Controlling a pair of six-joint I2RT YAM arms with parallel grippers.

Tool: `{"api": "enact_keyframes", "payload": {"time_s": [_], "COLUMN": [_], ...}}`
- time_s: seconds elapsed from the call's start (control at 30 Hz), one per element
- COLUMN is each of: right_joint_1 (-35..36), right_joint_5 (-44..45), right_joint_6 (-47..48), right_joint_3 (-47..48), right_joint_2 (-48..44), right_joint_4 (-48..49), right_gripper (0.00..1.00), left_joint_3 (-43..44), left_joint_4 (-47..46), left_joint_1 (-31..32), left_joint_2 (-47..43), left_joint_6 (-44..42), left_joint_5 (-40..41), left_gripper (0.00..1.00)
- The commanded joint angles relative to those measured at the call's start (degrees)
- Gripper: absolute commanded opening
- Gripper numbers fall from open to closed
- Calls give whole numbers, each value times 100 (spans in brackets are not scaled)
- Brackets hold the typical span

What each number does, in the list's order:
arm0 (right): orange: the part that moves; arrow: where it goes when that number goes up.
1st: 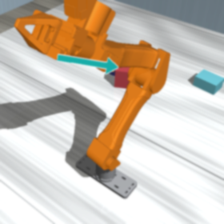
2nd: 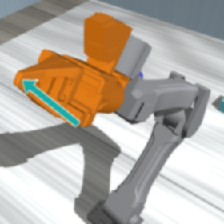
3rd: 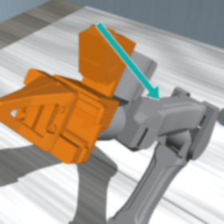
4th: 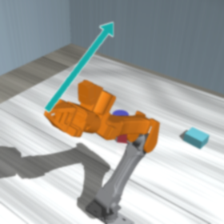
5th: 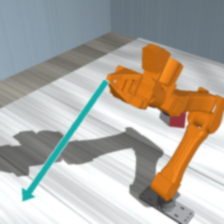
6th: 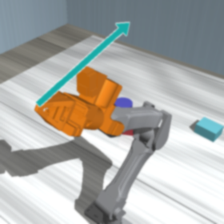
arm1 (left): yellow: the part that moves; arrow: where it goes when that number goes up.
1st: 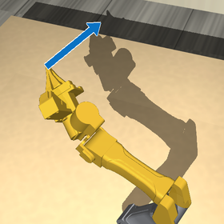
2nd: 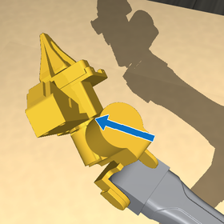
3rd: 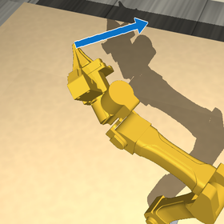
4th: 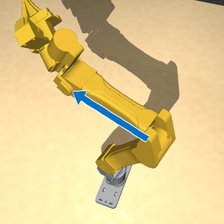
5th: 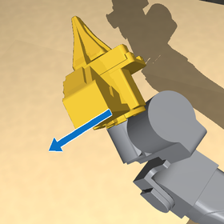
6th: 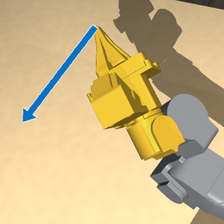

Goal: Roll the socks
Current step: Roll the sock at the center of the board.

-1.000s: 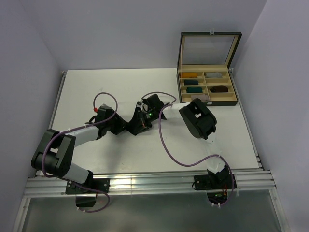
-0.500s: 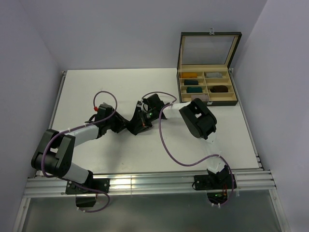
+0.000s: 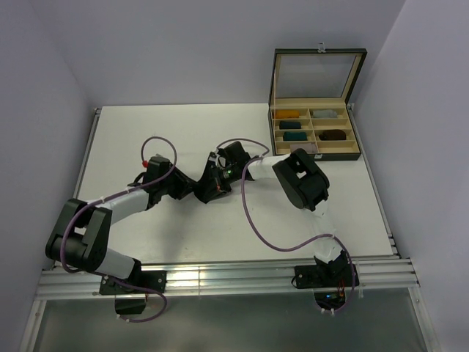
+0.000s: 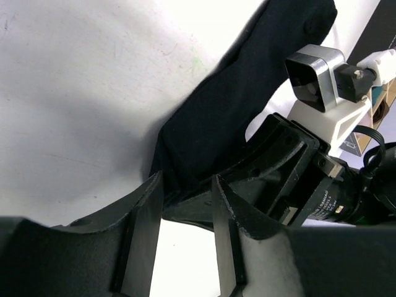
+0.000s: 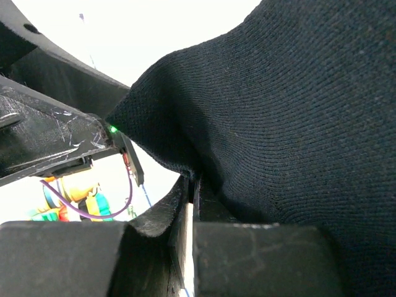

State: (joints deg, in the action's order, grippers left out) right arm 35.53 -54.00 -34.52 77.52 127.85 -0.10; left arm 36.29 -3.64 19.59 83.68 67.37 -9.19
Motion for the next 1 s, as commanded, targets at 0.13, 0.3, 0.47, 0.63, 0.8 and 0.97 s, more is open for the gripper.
{"api": "enact_keyframes", "payload": {"time_s": [0.13, 0.3, 0.47, 0.63, 0.8, 0.97], "right_joint_1": [-55, -55, -55, -55, -55, -55], "right_joint_5": [-93, -67, -6, 170, 310, 924], "right_joint_6": [-20, 60, 165, 341, 420, 754], "right_joint_3": [35, 36, 36, -34, -315, -588], "right_joint_2": [126, 117, 108, 21, -322, -823], "right_joint_4": [124, 54, -130, -271, -289, -640], "right_gripper": [0, 0, 0, 0, 4, 12], "left_joint_3": [282, 317, 422, 615, 642, 660], "left_joint_4": [-49, -75, 64, 529, 811, 926], "left_joint_1": [18, 18, 27, 18, 18, 18], "left_joint_2": [183, 429, 632, 983, 1133, 1203], "left_joint_6": [65, 22, -14, -40, -5, -66], "left_joint_5": [-65, -30, 84, 364, 567, 691], "left_gripper": [32, 28, 23, 17, 16, 15]}}
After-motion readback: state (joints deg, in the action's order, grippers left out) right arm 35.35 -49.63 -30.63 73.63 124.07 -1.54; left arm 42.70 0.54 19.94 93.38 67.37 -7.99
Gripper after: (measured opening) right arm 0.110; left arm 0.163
